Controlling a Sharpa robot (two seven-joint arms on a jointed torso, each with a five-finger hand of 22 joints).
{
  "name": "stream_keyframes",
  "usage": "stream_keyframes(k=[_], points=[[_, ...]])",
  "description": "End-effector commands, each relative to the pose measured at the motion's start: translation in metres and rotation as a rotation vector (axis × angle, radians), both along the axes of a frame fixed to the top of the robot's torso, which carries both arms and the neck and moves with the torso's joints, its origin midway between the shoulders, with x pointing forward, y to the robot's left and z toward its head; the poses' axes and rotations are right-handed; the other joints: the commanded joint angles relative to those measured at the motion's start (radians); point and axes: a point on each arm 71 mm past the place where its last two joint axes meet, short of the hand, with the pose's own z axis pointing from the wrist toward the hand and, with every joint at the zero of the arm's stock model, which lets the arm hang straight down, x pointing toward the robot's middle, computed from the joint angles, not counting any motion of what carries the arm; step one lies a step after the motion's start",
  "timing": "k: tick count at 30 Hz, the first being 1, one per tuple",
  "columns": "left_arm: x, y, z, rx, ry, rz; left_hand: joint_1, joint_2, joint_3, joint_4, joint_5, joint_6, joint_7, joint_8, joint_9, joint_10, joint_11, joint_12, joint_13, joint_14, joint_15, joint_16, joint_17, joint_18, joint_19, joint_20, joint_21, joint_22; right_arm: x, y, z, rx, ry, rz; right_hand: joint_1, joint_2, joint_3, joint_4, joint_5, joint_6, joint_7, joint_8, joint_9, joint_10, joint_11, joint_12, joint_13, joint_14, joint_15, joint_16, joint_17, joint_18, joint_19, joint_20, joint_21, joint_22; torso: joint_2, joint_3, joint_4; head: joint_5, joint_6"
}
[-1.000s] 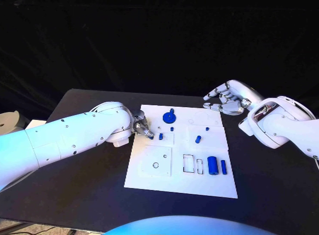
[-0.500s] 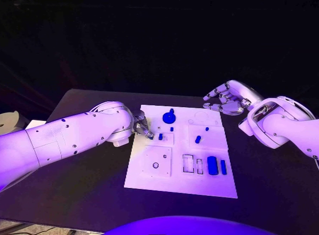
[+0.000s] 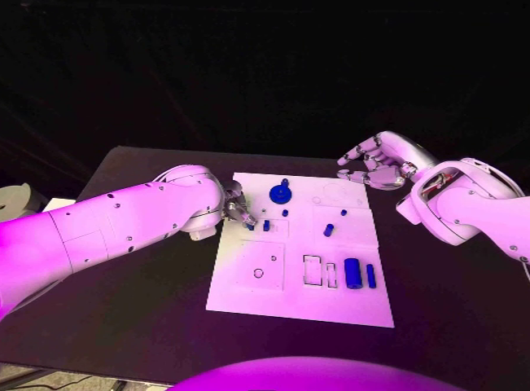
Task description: Assemble the parts on the task board
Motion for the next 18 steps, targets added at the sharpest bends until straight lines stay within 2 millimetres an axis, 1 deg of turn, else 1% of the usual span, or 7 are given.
stream_keyframes(k=[1, 5, 8, 18], points=[[-0.0067, -0.0026, -0.0107, 0.036, 0.066, -0.028, -0.013, 0.001, 0.082, -0.087, 0.002, 0.010, -0.011, -0.007, -0.001, 0.006, -0.003, 0.003, -0.001, 0.105, -0.008, 0.003, 0.263, -0.010, 0.029, -0.009, 0.007, 0.076, -0.0007, 0.0014, -0.0004, -0.006, 0.003, 0.012, 0.006, -0.002, -0.006, -0.001, 0.007, -0.003, 0.001, 0.003, -0.001, 0.026, 0.002, 0.001, 0.162, 0.098, 0.005, -0.004, 0.236, 0.020, 0.034, 0.003, -0.006, 0.131, -0.001, -0.0002, 0.0005, -0.001, -0.001], [-0.0061, -0.0023, -0.0111, 0.042, 0.068, -0.023, -0.022, 0.002, 0.072, -0.081, 0.002, 0.016, -0.014, -0.009, -0.001, 0.009, -0.005, 0.003, -0.002, 0.105, -0.010, 0.003, 0.263, -0.010, 0.031, -0.011, 0.009, 0.079, -0.0007, 0.0015, -0.0004, -0.006, 0.003, 0.013, 0.006, -0.002, -0.006, -0.001, 0.007, -0.003, 0.001, 0.003, -0.001, 0.026, 0.002, 0.001, 0.162, 0.098, 0.005, -0.004, 0.236, 0.020, 0.034, 0.003, -0.006, 0.131, 0.000, -0.0002, 0.0009, -0.002, -0.001], [-0.0057, -0.0021, -0.0113, 0.048, 0.069, -0.021, -0.027, 0.003, 0.067, -0.077, 0.003, 0.020, -0.016, -0.009, -0.002, 0.011, -0.007, 0.003, -0.002, 0.105, -0.011, 0.003, 0.263, -0.011, 0.032, -0.012, 0.011, 0.082, -0.0008, 0.0016, -0.0004, -0.005, 0.003, 0.013, 0.006, -0.002, -0.006, -0.001, 0.007, -0.003, 0.001, 0.003, -0.001, 0.026, 0.002, 0.001, 0.162, 0.098, 0.005, -0.004, 0.236, 0.020, 0.034, 0.003, -0.006, 0.131, 0.000, 0.0004, 0.0007, -0.002, -0.003], [-0.0044, -0.0012, -0.0115, 0.064, 0.064, -0.014, -0.063, 0.000, 0.037, -0.053, 0.003, 0.037, -0.024, -0.013, -0.003, 0.019, -0.013, 0.003, -0.002, 0.105, -0.016, 0.003, 0.263, -0.013, 0.036, -0.017, 0.016, 0.091, -0.0011, 0.0016, -0.0002, -0.005, 0.002, 0.013, 0.007, -0.002, -0.006, -0.002, 0.008, -0.003, 0.001, 0.003, -0.001, 0.025, 0.002, 0.000, 0.161, 0.097, 0.005, -0.004, 0.235, 0.021, 0.034, 0.003, -0.006, 0.131, -0.001, -0.0002, 0.0009, -0.003, -0.004]])
